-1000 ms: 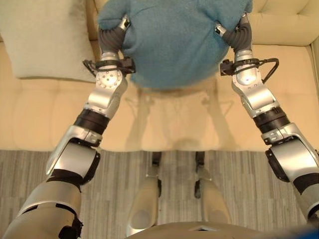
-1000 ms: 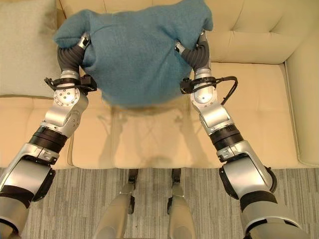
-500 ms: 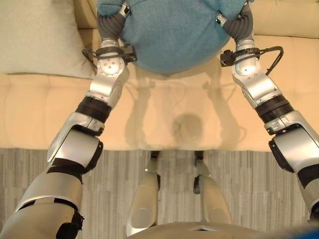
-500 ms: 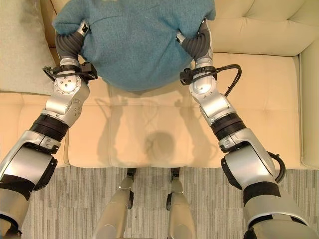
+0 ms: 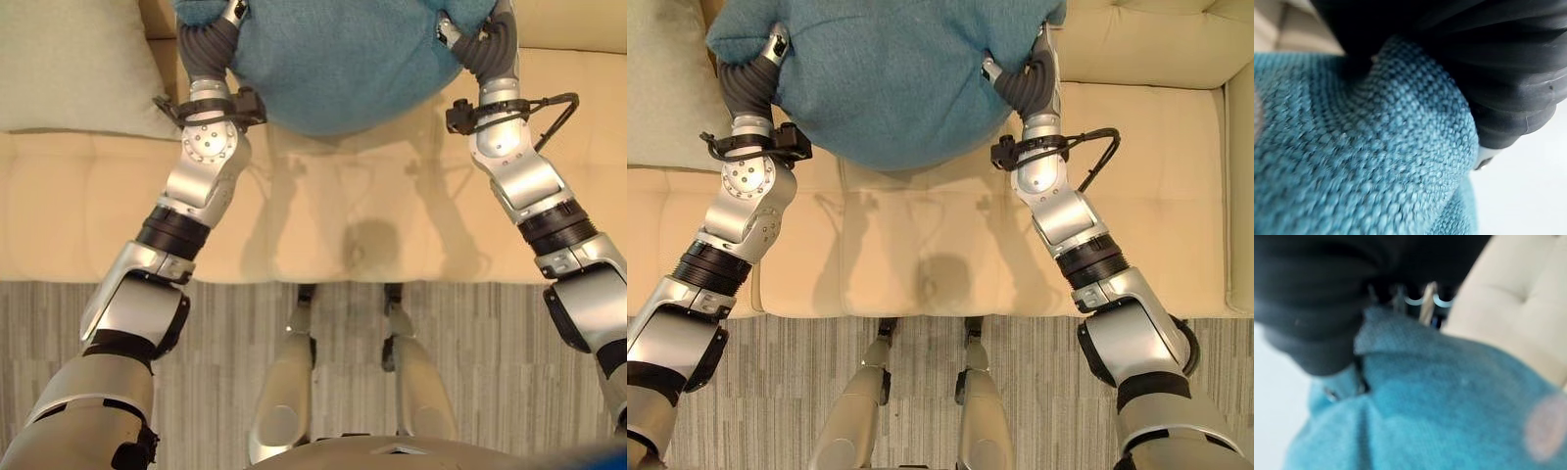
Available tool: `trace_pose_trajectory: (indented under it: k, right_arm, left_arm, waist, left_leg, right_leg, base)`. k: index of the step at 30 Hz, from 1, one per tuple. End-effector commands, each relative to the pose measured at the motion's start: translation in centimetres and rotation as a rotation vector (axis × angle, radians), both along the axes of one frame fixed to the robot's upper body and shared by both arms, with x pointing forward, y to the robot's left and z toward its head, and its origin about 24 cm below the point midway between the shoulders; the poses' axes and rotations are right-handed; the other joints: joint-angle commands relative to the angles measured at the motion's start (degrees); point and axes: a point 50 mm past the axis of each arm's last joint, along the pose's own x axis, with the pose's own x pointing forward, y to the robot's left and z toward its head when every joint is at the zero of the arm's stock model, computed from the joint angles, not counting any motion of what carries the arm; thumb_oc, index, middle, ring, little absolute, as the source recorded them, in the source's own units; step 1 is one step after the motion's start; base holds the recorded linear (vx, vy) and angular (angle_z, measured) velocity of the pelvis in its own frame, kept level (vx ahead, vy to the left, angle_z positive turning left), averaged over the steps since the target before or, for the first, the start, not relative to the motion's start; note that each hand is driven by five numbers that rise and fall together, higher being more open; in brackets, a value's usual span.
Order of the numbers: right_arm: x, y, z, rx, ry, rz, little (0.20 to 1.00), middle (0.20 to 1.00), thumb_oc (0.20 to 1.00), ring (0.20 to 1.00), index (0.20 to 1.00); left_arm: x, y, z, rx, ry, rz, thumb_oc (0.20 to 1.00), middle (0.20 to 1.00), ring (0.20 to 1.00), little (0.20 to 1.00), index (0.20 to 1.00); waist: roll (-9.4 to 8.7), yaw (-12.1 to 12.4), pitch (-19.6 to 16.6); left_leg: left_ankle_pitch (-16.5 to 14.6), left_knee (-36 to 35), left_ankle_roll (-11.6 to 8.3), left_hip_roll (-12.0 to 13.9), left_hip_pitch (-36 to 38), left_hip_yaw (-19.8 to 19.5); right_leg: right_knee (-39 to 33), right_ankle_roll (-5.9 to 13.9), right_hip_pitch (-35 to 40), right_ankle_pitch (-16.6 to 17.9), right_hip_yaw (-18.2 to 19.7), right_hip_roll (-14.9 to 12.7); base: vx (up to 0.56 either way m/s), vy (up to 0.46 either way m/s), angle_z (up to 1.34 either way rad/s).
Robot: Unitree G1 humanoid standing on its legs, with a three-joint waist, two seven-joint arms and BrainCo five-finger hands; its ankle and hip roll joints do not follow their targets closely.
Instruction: Pick up all the scattered cushions and arrange them neatly on the sofa.
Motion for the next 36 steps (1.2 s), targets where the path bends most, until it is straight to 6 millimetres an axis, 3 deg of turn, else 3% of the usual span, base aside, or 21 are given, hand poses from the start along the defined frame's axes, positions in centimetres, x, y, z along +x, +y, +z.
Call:
trace_pose_trajectory:
  k: [1,13,22,23,24,25,26,31,36]
  right_arm:
    - [-3.1,2.9,4.6,0.011,-0.258,0.185,0.2,0.2,0.2,0.2,0.2]
    - [-2.0,4.5,3.5,0.04,-0.169,0.202,0.2,0.2,0.2,0.2,0.2]
    - [0.0,6.6,5.5,-0.025,-0.13,0.132,0.2,0.2,0.2,0.2,0.2]
    - [0.5,7.2,6.4,-0.046,-0.119,0.12,0.2,0.2,0.2,0.2,0.2]
    - [0.7,7.4,6.8,-0.056,-0.11,0.113,0.36,0.36,0.36,0.36,0.36]
    - [1.1,7.5,7.5,-0.064,-0.096,0.085,0.642,0.642,0.642,0.642,0.642]
    - [1.2,7.4,7.9,-0.072,-0.094,0.068,1.0,1.0,1.0,1.0,1.0]
    - [2.0,7.1,9.6,-0.157,-0.082,-0.038,1.0,1.0,1.0,1.0,1.0]
    - [2.9,3.5,10.9,-0.245,-0.051,-0.246,1.0,1.0,1.0,1.0,1.0]
  left_arm:
    - [-3.4,-2.6,5.9,0.056,-0.338,-0.116,0.2,0.2,0.2,0.2,0.2]
    - [-0.7,-0.6,3.3,-0.028,-0.159,-0.025,0.2,0.2,0.2,0.2,0.2]
    - [1.0,-0.3,5.2,-0.023,-0.116,0.038,0.2,0.2,0.2,0.2,0.2]
    - [1.2,0.0,6.5,-0.013,-0.124,0.065,0.827,0.827,0.827,0.827,0.827]
    - [1.4,0.0,7.0,-0.015,-0.123,0.08,1.0,1.0,1.0,1.0,1.0]
    - [1.5,-0.1,8.1,-0.008,-0.126,0.097,1.0,1.0,1.0,1.0,1.0]
    - [1.4,0.1,8.7,0.0,-0.132,0.112,1.0,1.0,1.0,1.0,1.0]
    - [1.5,1.6,11.0,0.064,-0.129,0.199,1.0,1.0,1.0,1.0,1.0]
    - [1.3,3.7,12.9,0.122,-0.114,0.312,1.0,1.0,1.0,1.0,1.0]
  waist:
    - [0.47,-0.2,-2.7]
    - [-0.03,-0.7,-1.1]
    - [-0.83,0.7,-0.3]
    - [-1.18,1.0,-0.4]
    - [-1.26,1.2,-0.5]
    - [-1.29,1.8,-0.3]
    - [-1.31,2.1,-0.2]
    - [-1.75,3.5,0.6]
    - [-2.05,4.6,0.5]
  left_leg:
    - [-4.2,3.6,0.3,-1.4,1.1,-2.4]
    - [-3.4,5.3,0.24,-1.4,-2.9,-1.8]
    - [-1.6,2.7,-0.24,-1.0,-4.7,-2.5]
    - [-0.6,1.9,-0.5,-1.0,-5.4,-2.7]
    - [-0.3,1.6,-0.59,-1.1,-5.8,-2.8]
    - [-0.3,1.3,-0.75,-0.9,-5.8,-3.1]
    - [-0.2,1.2,-0.81,-1.0,-6.0,-3.2]
    - [-0.3,2.5,-0.81,-1.6,-7.3,-3.6]
    - [-0.6,3.6,-0.62,-2.3,-7.6,-4.3]
  right_leg:
    - [6.7,2.37,2.1,-6.0,-0.7,-1.9]
    - [6.6,1.95,-1.5,-4.5,-0.5,-1.6]
    - [4.2,2.42,-3.5,-2.6,-1.1,-0.9]
    - [3.3,2.59,-4.1,-1.8,-1.2,-0.9]
    - [3.0,2.65,-4.4,-1.5,-1.4,-0.8]
    - [2.6,2.72,-4.3,-1.6,-1.6,-0.7]
    - [2.4,2.76,-4.4,-1.5,-1.7,-0.6]
    - [1.7,2.99,-4.2,-1.0,-2.2,-0.7]
    - [1.3,3.29,-3.3,-0.7,-2.8,-1.0]
  base:
    - [-0.03,0.01,-0.03]
    - [-0.04,-0.001,-0.01]
    - [0.0,0.0,0.0]
    - [0.0,0.0,0.0]
    - [0.0,0.0,0.0]
    - [0.0,0.0,0.0]
    - [0.01,-0.003,0.03]
    - [0.0,0.002,0.04]
    - [0.02,0.026,0.06]
